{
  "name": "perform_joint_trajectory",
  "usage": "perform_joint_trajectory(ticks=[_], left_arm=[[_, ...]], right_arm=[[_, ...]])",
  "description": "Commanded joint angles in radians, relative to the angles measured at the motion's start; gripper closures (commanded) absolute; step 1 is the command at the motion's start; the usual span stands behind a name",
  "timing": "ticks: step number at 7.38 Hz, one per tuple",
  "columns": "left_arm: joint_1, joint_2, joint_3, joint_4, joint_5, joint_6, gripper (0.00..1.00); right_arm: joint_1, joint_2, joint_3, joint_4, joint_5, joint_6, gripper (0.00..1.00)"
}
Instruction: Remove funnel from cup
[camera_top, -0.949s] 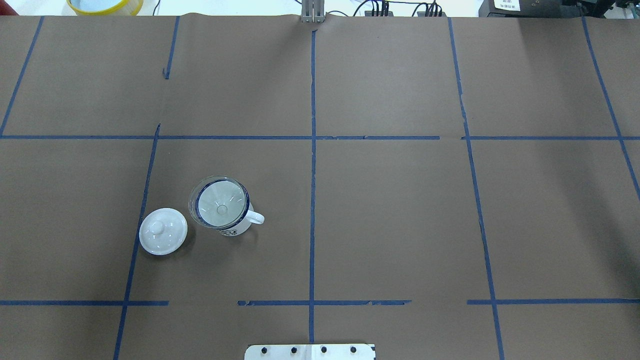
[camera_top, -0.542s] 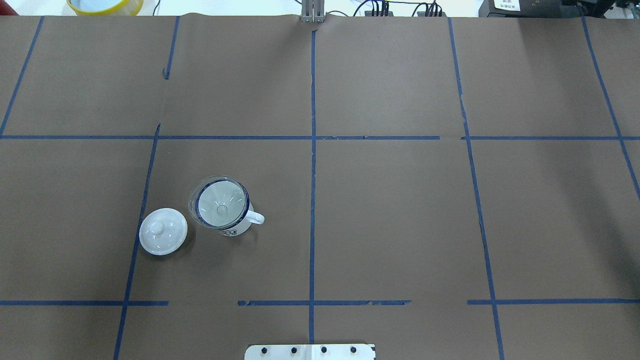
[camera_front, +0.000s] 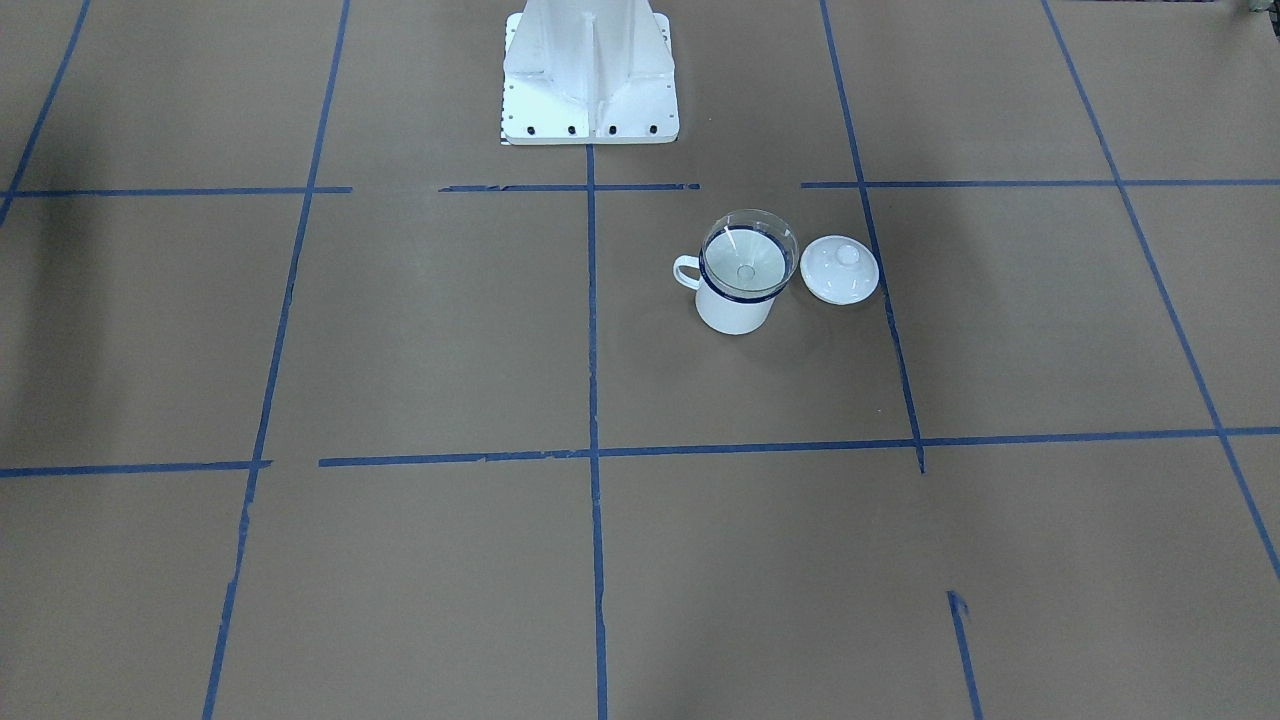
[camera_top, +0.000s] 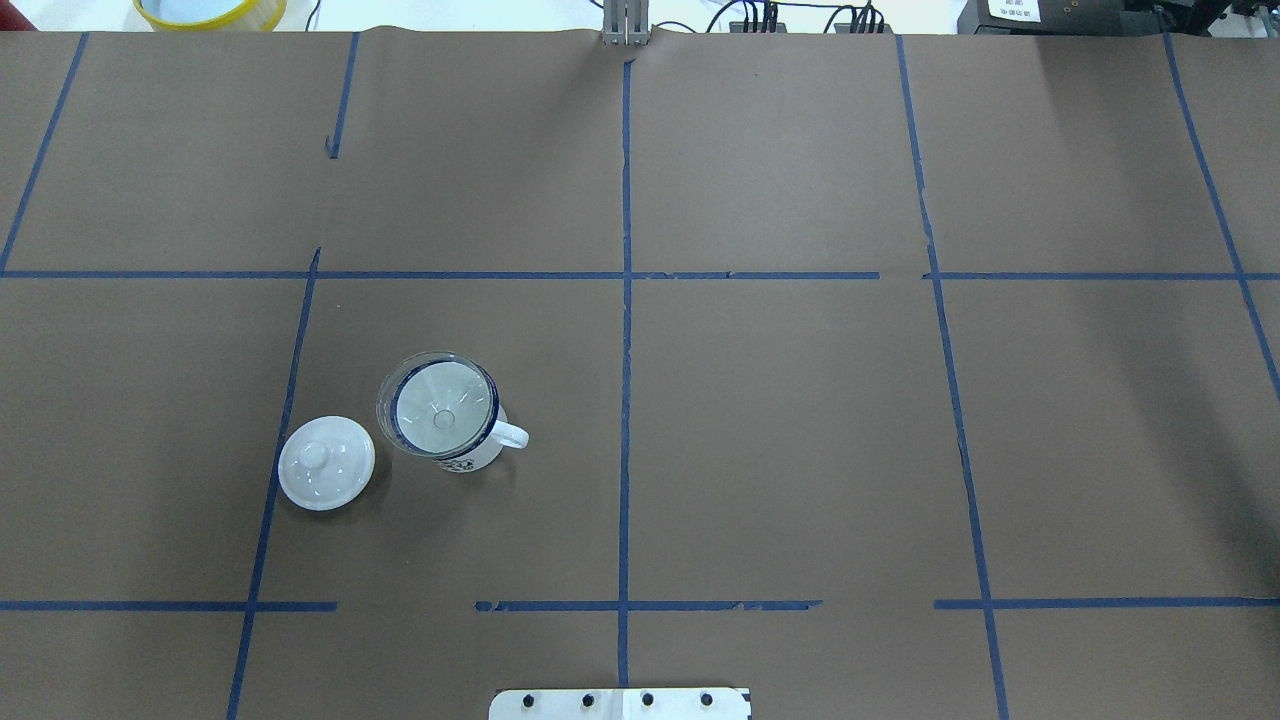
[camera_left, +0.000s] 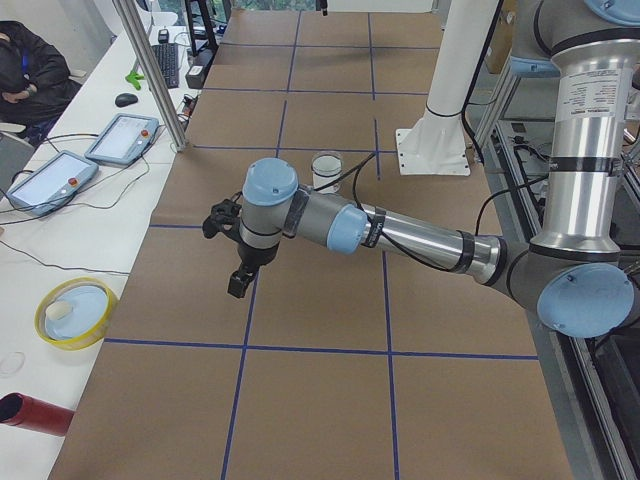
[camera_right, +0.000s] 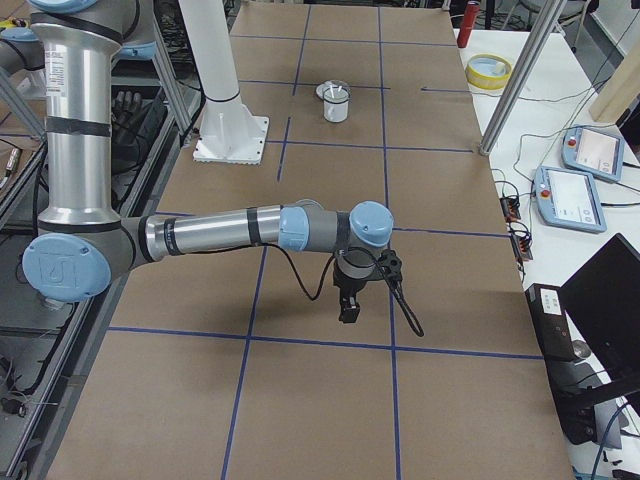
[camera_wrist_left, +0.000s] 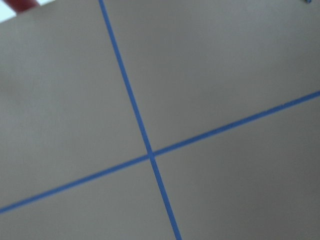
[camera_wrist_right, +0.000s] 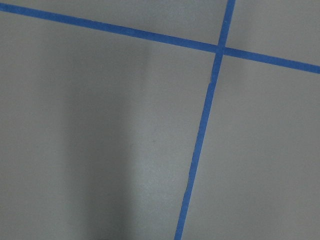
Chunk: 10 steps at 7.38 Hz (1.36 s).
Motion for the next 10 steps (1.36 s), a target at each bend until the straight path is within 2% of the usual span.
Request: perform_joint_trajectory(ticks=[1, 2, 5, 7, 8, 10], left_arm=[[-0.002, 0.008, 0.007, -0.092, -0.009, -0.013, 0.00], [0.000, -0.006, -0.028, -0.098, -0.007, -0.063, 0.00], [0.261, -0.088, -0.083, -0.101, 0.016, -0.412, 0.00], [0.425, -0.088, -0.196, -0.092, 0.141, -0.629, 0.00], [0.511, -0.099, -0.220, -0.093, 0.186, -0.745, 0.00], [0.694, -0.191, -0.218, -0.080, 0.302, -1.000, 0.00]], right_arm=[[0.000, 0.000, 0.000, 0.000, 0.000, 0.000, 0.00], [0.000, 0.000, 0.000, 0.000, 0.000, 0.000, 0.00], [0.000, 0.000, -0.001, 0.000, 0.000, 0.000, 0.00], [0.000, 0.000, 0.000, 0.000, 0.000, 0.000, 0.00], [0.000, 0.000, 0.000, 0.000, 0.000, 0.000, 0.00], [0.000, 0.000, 0.000, 0.000, 0.000, 0.000, 0.00]])
